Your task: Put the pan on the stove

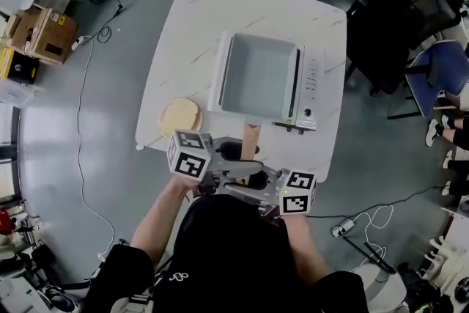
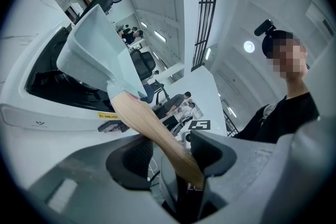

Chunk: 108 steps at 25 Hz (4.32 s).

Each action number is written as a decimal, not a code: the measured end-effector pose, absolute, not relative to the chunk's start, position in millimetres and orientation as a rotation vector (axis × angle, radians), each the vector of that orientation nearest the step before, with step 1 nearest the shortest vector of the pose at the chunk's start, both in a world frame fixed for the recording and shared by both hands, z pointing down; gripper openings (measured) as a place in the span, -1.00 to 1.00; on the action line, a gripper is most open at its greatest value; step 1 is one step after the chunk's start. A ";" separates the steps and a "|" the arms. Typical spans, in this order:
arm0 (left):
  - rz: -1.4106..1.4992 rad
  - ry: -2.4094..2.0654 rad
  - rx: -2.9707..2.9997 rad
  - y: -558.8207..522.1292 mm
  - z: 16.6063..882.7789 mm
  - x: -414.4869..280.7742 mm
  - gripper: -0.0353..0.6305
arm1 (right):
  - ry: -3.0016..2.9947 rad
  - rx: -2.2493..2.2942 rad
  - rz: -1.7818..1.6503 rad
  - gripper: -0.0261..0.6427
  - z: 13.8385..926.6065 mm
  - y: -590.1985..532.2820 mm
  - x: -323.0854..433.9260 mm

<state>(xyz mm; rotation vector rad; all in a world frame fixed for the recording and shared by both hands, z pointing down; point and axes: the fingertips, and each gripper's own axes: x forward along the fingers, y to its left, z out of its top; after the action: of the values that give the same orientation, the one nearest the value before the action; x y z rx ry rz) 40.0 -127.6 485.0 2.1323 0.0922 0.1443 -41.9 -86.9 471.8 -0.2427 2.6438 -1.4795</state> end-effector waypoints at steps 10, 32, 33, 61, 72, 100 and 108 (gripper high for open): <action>0.143 0.111 2.106 -143.2 496.6 44.7 -0.22 | 2.629 -0.266 -1.508 -0.32 483.3 -103.6 -37.7; 0.187 0.116 2.086 -159.2 523.0 50.3 -0.22 | 2.615 -0.284 -1.527 -0.32 508.1 -121.5 -33.4; 0.187 0.115 2.085 -159.1 523.5 50.3 -0.22 | 2.614 -0.283 -1.527 -0.31 508.4 -121.4 -33.4; 0.180 0.062 2.112 -159.2 530.2 47.8 -0.16 | 2.643 -0.341 -1.529 -0.19 516.1 -122.2 -35.3; 0.137 -0.069 2.137 -160.2 528.3 25.9 -0.12 | 2.676 -0.490 -1.497 -0.11 514.3 -111.2 -21.2; -0.118 -0.730 2.422 -181.0 432.2 -14.6 -0.62 | 2.751 -1.174 -0.837 -0.53 441.2 -130.8 73.7; -0.077 -0.843 2.445 -183.5 423.3 -9.0 -0.74 | 2.690 -1.347 -0.694 -0.92 421.7 -141.2 91.9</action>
<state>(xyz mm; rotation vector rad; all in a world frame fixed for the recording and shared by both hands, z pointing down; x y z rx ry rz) -9.0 -183.5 423.3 2.4445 -0.8430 -0.0773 91.9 -141.2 421.7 -1.3471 2.6900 -0.6943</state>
